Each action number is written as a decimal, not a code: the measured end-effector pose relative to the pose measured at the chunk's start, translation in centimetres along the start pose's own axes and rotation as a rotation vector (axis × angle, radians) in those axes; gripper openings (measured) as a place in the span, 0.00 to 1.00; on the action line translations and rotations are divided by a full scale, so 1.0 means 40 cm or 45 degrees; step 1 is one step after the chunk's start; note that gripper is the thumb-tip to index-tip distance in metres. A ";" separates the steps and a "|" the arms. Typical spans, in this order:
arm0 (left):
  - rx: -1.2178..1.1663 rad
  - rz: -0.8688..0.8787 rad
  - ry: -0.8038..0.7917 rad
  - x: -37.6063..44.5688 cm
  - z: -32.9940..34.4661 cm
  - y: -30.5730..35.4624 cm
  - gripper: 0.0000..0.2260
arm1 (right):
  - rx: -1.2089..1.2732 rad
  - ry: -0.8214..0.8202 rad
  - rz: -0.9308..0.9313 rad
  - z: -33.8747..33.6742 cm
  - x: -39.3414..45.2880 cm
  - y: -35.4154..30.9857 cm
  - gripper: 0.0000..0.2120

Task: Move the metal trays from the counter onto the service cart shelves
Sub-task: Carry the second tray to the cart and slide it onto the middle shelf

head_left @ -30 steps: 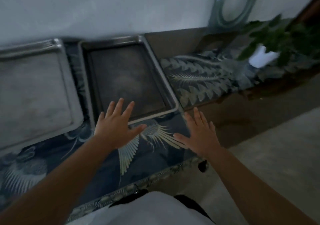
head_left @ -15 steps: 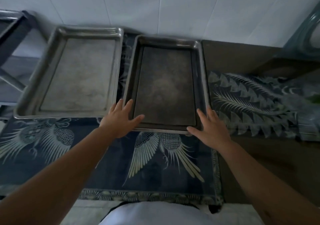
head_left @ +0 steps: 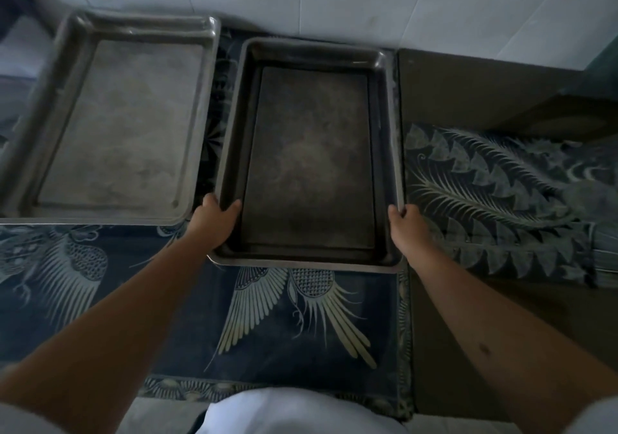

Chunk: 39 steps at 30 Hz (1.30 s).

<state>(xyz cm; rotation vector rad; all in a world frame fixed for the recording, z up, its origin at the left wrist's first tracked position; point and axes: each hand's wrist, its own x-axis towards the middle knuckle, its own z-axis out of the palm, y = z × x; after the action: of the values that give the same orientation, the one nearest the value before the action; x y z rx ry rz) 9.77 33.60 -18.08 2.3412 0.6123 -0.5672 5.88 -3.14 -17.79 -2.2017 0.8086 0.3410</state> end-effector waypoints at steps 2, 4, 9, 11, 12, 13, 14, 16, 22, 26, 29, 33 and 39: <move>-0.071 -0.034 0.015 0.002 -0.003 -0.016 0.28 | 0.076 0.056 0.013 0.001 0.012 0.021 0.19; -0.146 -0.110 -0.050 -0.001 -0.009 -0.035 0.28 | 0.105 0.096 0.039 -0.011 0.017 0.046 0.19; -0.312 -0.245 -0.098 -0.055 0.015 -0.082 0.34 | 0.203 0.041 0.099 -0.035 0.011 0.104 0.30; -0.419 -0.269 -0.081 -0.080 0.036 -0.107 0.34 | 0.235 -0.004 0.127 -0.038 -0.003 0.124 0.26; -0.477 -0.287 -0.078 -0.093 0.044 -0.116 0.33 | 0.265 -0.020 0.140 -0.038 -0.013 0.131 0.24; -0.513 -0.291 -0.064 -0.105 0.051 -0.123 0.31 | 0.306 -0.027 0.151 -0.037 -0.022 0.138 0.23; -0.530 -0.281 -0.039 -0.119 0.056 -0.126 0.29 | 0.352 -0.020 0.159 -0.035 -0.031 0.142 0.23; -0.548 -0.258 0.026 -0.143 0.059 -0.126 0.26 | 0.419 0.023 0.170 -0.034 -0.051 0.150 0.25; -0.562 -0.235 0.138 -0.204 0.038 -0.129 0.24 | 0.417 0.084 0.138 -0.050 -0.118 0.165 0.25; -0.583 -0.176 0.207 -0.248 0.012 -0.140 0.24 | 0.403 0.118 0.132 -0.068 -0.159 0.148 0.22; -0.637 -0.164 0.268 -0.282 -0.024 -0.149 0.25 | 0.462 0.110 0.060 -0.083 -0.182 0.111 0.23; -0.691 -0.138 0.379 -0.323 -0.086 -0.179 0.27 | 0.416 0.117 -0.084 -0.083 -0.211 0.034 0.24; -0.776 -0.209 0.587 -0.399 -0.179 -0.296 0.26 | 0.322 0.004 -0.280 -0.011 -0.258 -0.109 0.20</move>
<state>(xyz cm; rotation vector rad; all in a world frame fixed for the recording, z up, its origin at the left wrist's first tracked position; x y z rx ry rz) -7.87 42.10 -10.14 1.8402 1.0274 0.1069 0.80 3.37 -10.23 -2.0277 0.5695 0.1192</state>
